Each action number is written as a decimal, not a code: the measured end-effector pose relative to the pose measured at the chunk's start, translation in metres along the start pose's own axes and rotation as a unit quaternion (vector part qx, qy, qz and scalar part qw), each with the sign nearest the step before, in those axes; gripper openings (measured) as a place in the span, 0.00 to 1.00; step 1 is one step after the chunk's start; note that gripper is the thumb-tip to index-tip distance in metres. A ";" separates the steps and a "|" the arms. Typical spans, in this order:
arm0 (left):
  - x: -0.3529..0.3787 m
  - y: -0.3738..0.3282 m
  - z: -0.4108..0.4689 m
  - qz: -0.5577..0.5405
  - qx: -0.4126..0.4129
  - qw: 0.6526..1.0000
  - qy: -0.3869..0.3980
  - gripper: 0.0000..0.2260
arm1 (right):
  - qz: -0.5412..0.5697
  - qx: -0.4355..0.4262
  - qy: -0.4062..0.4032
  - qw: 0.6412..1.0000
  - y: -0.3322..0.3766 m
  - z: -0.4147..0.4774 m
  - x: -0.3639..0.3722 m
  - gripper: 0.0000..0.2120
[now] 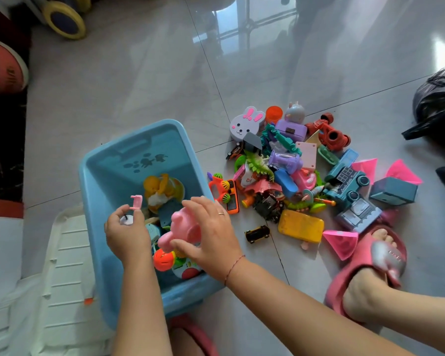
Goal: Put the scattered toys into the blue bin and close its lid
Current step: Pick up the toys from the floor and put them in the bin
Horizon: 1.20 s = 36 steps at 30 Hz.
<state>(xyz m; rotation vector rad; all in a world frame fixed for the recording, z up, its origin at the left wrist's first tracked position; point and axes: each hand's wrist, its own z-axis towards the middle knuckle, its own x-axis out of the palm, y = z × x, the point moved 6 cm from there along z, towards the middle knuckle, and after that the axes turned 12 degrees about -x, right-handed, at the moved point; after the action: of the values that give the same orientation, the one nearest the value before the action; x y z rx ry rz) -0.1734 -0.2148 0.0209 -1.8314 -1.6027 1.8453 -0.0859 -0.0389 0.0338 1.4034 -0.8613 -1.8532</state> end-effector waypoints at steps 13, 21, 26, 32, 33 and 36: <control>0.111 -0.080 -0.191 0.002 0.336 0.915 0.222 0.12 | -0.193 0.369 -0.020 0.909 -0.194 -0.099 -0.084 0.37; 0.203 0.065 -0.215 0.351 0.196 0.854 0.331 0.27 | -0.285 0.367 0.144 0.874 -0.242 -0.147 -0.085 0.41; 0.210 0.101 -0.192 0.456 0.208 0.806 0.314 0.24 | -0.335 0.344 0.148 0.865 -0.235 -0.143 -0.079 0.40; 0.211 0.108 -0.183 0.465 0.142 0.817 0.309 0.20 | -0.315 0.338 0.092 0.882 -0.227 -0.145 -0.078 0.40; 0.213 0.109 -0.183 0.457 0.119 0.825 0.311 0.21 | -0.307 0.337 0.065 0.888 -0.223 -0.147 -0.080 0.39; 0.216 0.103 -0.180 0.425 0.076 0.851 0.298 0.22 | -0.279 0.359 0.001 0.891 -0.213 -0.151 -0.086 0.35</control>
<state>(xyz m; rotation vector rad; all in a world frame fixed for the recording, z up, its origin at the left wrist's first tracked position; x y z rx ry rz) -0.0356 -0.0089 -0.1479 -2.8894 -0.4208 1.2512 0.0567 0.1352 -0.1241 2.3026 -1.3320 -2.0200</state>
